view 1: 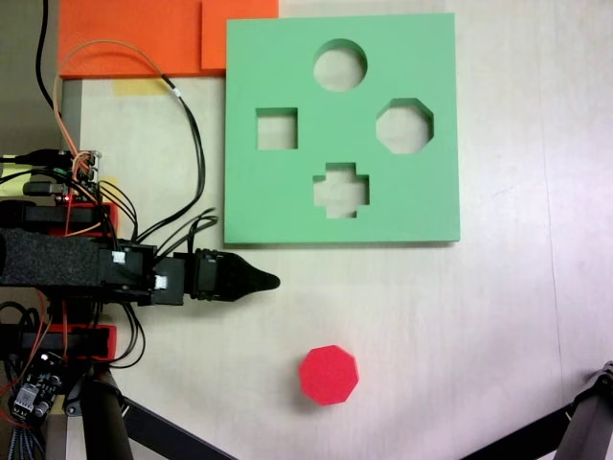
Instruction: Put the octagonal pillar block into the corresponding hole
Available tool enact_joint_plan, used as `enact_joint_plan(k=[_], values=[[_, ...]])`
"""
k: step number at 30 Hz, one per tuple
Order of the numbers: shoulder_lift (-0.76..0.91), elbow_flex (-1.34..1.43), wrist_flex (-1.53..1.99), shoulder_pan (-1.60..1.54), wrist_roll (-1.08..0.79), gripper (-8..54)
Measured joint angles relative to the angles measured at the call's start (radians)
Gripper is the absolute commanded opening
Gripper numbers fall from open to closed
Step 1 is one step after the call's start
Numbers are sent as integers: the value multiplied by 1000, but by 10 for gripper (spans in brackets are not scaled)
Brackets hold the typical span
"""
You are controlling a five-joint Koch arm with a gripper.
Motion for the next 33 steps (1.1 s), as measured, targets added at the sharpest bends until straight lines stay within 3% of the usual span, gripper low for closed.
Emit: enact_joint_plan(k=[5, 12, 19, 22, 26, 31, 33], values=[[0, 8, -9, -37, -101, 339], [0, 8, -25, -20, -52, 340], [0, -92, -17, 35, 960, 330], [0, -310, 241, 40, 1224, 330], [-35, -742, 732, 98, 1279, 333], [-380, -1451, 1468, 133, 1279, 401], [-468, -1543, 1597, 161, 1279, 425]])
